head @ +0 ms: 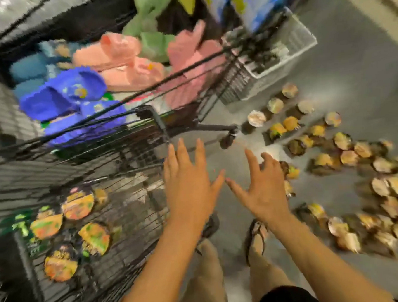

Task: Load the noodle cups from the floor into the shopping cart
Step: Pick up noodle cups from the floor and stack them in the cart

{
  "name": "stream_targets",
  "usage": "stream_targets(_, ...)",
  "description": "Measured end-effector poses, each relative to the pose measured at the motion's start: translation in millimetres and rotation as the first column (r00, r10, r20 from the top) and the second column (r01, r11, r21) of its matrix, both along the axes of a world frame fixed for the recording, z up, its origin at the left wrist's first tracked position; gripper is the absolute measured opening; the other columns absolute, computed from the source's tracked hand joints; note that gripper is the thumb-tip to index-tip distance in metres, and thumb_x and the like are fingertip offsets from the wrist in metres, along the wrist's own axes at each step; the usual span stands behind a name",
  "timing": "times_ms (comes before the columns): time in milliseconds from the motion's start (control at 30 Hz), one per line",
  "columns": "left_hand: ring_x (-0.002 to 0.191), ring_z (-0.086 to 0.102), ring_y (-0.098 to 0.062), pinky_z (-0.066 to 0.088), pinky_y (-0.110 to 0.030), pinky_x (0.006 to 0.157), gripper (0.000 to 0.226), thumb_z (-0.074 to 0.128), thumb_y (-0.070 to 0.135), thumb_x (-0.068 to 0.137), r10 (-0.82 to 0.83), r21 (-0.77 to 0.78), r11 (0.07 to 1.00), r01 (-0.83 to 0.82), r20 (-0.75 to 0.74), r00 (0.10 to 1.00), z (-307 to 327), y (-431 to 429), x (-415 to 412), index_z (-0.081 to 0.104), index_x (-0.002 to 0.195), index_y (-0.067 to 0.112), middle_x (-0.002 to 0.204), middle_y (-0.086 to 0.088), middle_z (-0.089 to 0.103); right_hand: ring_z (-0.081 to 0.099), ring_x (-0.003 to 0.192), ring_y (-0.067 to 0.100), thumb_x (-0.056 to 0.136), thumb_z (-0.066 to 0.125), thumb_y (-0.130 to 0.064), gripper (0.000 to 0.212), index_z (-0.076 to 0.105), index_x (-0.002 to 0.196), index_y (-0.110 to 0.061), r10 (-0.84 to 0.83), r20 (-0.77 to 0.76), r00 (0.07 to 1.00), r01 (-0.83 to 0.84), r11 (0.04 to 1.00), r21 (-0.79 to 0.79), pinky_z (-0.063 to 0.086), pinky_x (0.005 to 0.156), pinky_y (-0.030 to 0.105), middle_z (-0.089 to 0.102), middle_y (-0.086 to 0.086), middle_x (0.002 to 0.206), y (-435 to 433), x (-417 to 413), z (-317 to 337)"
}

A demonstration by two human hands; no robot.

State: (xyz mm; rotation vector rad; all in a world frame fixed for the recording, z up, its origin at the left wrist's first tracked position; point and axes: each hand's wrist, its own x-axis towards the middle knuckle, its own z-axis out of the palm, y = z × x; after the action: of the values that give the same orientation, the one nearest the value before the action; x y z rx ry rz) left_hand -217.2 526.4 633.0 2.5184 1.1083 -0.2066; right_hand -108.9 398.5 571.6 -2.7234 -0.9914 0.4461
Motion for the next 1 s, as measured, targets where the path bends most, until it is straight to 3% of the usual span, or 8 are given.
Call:
stream_targets(133, 0.147, -0.004, -0.033, 0.007, -0.046, 0.118, 0.083, 0.041, 0.065, 0.090, -0.222, -0.053, 0.974, 0.219, -0.050, 0.974, -15.9, -61.7, 47.8, 0.004, 0.154, 0.026, 0.161, -0.015, -0.004, 0.039, 0.125, 0.043, 0.081, 0.045, -0.073, 0.089, 0.030, 0.150, -0.018, -0.194, -0.033, 0.980, 0.189, 0.974, -0.124, 0.040, 0.098, 0.051, 0.040, 0.026, 0.139, -85.9, 20.8, -26.9)
stream_targets(233, 0.147, -0.003, -0.035, 0.008, -0.047, 0.117, 0.084, 0.043, 0.064, 0.090, -0.365, -0.091, 0.930, 0.357, -0.092, 0.926, -35.4, -118.8, 71.6, 0.005, 0.154, 0.025, 0.160, -0.017, -0.003, 0.044, 0.118, 0.045, 0.078, 0.040, -0.074, 0.091, 0.038, 0.145, -0.012, -0.347, -0.065, 0.936, 0.331, 0.927, -0.174, 0.042, 0.094, 0.051, 0.045, 0.029, 0.132, -158.2, 28.2, -42.6)
stream_targets(333, 0.147, 0.000, -0.037, 0.010, -0.048, 0.117, 0.086, 0.042, 0.066, 0.089, -0.476, -0.127, 0.879, 0.460, -0.159, 0.865, -56.8, -181.4, 88.1, 0.005, 0.154, 0.025, 0.160, -0.019, 0.000, 0.032, 0.131, 0.041, 0.084, 0.050, -0.068, 0.088, 0.026, 0.152, -0.018, -0.473, -0.139, 0.870, 0.418, 0.857, -0.302, 0.032, 0.105, 0.048, 0.033, 0.025, 0.144, -232.6, 33.4, -56.3)
stream_targets(433, 0.146, 0.005, -0.037, 0.013, -0.047, 0.116, 0.086, 0.044, 0.067, 0.087, -0.547, -0.158, 0.837, 0.524, -0.215, 0.809, -81.6, -248.8, 102.5, 0.008, 0.154, 0.026, 0.159, -0.019, 0.005, 0.027, 0.136, 0.039, 0.086, 0.046, -0.068, 0.089, 0.014, 0.154, -0.021, -0.560, -0.149, 0.815, 0.477, 0.795, -0.375, 0.026, 0.109, 0.044, 0.026, 0.024, 0.150, -309.6, 37.7, -69.4)
stream_targets(600, 0.145, 0.007, -0.038, 0.015, -0.047, 0.116, 0.087, 0.040, 0.069, 0.087, -0.686, -0.218, 0.725, 0.653, -0.310, 0.658, -119.5, -361.1, 127.4, 0.005, 0.154, 0.027, 0.159, -0.020, 0.005, 0.031, 0.132, 0.040, 0.085, 0.048, -0.069, 0.091, 0.015, 0.154, -0.020, -0.718, -0.195, 0.669, 0.589, 0.671, -0.451, 0.028, 0.107, 0.045, 0.035, 0.025, 0.141, -437.4, 41.7, -97.2)
stream_targets(767, 0.145, 0.006, -0.038, 0.015, -0.045, 0.115, 0.086, 0.042, 0.067, 0.088, -0.783, -0.303, 0.614, 0.729, -0.343, 0.518, -160.2, -449.1, 150.4, 0.002, 0.153, 0.027, 0.159, -0.019, 0.005, 0.043, 0.119, 0.038, 0.079, 0.048, -0.073, 0.089, 0.029, 0.149, -0.022, -0.820, -0.210, 0.533, 0.642, 0.553, -0.530, 0.037, 0.099, 0.042, 0.047, 0.021, 0.130, -534.0, 39.1, -136.3)
stream_targets(1000, 0.146, 0.003, -0.036, 0.012, -0.045, 0.118, 0.093, 0.043, 0.069, 0.086, -0.853, -0.290, 0.483, 0.826, -0.368, 0.370, -249.3, -511.2, 199.1, -0.006, 0.153, 0.027, 0.159, -0.019, -0.004, 0.037, 0.128, 0.033, 0.083, 0.047, -0.071, 0.091, 0.013, 0.153, -0.023, -0.880, -0.205, 0.428, 0.633, 0.453, -0.628, 0.035, 0.103, 0.040, 0.040, 0.017, 0.137, -613.0, 56.4, -223.4)
